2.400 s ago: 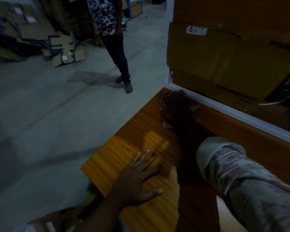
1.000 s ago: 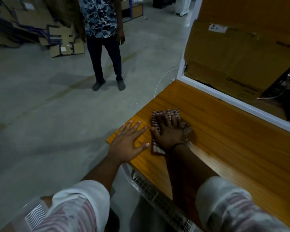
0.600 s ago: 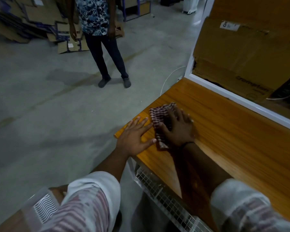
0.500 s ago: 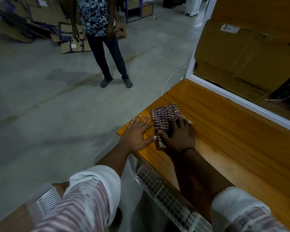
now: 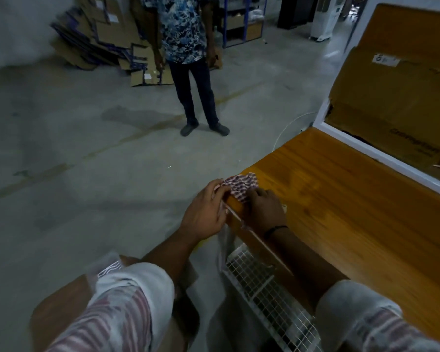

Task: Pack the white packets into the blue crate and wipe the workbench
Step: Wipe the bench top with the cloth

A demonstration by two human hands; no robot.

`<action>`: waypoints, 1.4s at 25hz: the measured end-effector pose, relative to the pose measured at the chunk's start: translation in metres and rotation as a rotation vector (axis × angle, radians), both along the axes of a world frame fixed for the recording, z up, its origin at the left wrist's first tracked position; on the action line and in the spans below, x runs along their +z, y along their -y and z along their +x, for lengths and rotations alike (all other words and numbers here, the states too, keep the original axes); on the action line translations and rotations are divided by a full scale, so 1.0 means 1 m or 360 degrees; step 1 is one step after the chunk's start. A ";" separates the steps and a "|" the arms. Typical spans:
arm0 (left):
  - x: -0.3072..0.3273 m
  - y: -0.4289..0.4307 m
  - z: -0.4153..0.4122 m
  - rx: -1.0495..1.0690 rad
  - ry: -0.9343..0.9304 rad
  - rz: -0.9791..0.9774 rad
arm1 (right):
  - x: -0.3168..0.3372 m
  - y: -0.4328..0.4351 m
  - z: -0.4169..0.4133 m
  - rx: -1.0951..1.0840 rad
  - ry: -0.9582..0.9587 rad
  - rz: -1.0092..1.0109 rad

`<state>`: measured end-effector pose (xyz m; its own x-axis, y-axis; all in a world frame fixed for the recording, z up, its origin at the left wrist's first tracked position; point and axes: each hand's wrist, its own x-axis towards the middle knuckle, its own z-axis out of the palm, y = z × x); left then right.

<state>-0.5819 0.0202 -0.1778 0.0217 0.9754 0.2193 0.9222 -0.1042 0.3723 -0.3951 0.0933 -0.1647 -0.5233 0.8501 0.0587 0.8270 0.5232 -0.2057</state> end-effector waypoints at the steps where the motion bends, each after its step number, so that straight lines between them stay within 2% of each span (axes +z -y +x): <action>1: 0.001 0.011 -0.012 -0.0016 -0.0094 -0.0009 | 0.001 0.010 -0.015 0.0051 -0.0026 0.0043; 4: 0.004 0.048 -0.053 -0.0030 -0.0286 -0.0079 | -0.008 0.043 -0.066 0.0293 -0.0134 0.0150; 8: -0.011 0.124 -0.123 0.0169 -0.0354 -0.0184 | -0.035 0.110 -0.145 0.0520 -0.0257 -0.0135; 15: -0.082 0.275 -0.192 0.0774 -0.0161 -0.0656 | -0.118 0.218 -0.246 0.0622 -0.0104 -0.0535; 21: -0.132 0.313 -0.189 0.0947 0.0041 -0.0922 | -0.167 0.263 -0.295 0.0587 -0.0003 -0.0821; 23: -0.148 0.314 -0.189 0.0946 0.0072 -0.1020 | -0.177 0.269 -0.301 0.0614 0.0105 -0.0767; 24: -0.156 0.315 -0.189 0.0933 0.0069 -0.1074 | -0.185 0.271 -0.301 0.0658 0.0186 -0.0640; 27: -0.172 0.316 -0.186 0.0868 0.0030 -0.1207 | -0.202 0.279 -0.289 0.0940 0.0499 -0.0398; 29: -0.178 0.315 -0.183 0.0830 0.0002 -0.1262 | -0.215 0.284 -0.283 0.1096 0.0691 -0.0406; 31: -0.186 0.312 -0.184 0.0810 -0.0071 -0.1303 | -0.233 0.284 -0.282 0.1056 0.0918 -0.0488; 33: -0.194 0.311 -0.186 0.0780 -0.0157 -0.1330 | -0.234 0.284 -0.282 0.1041 0.1141 -0.0388; 35: -0.201 0.310 -0.187 0.0758 -0.0217 -0.1318 | -0.240 0.281 -0.285 0.1158 0.1104 -0.0315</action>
<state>-0.7685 -0.2897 -0.3787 -0.4420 0.7326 -0.5176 0.8406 0.5397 0.0462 -0.6799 -0.1872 -0.4048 -0.7814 0.2745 -0.5604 0.2923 0.9544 0.0599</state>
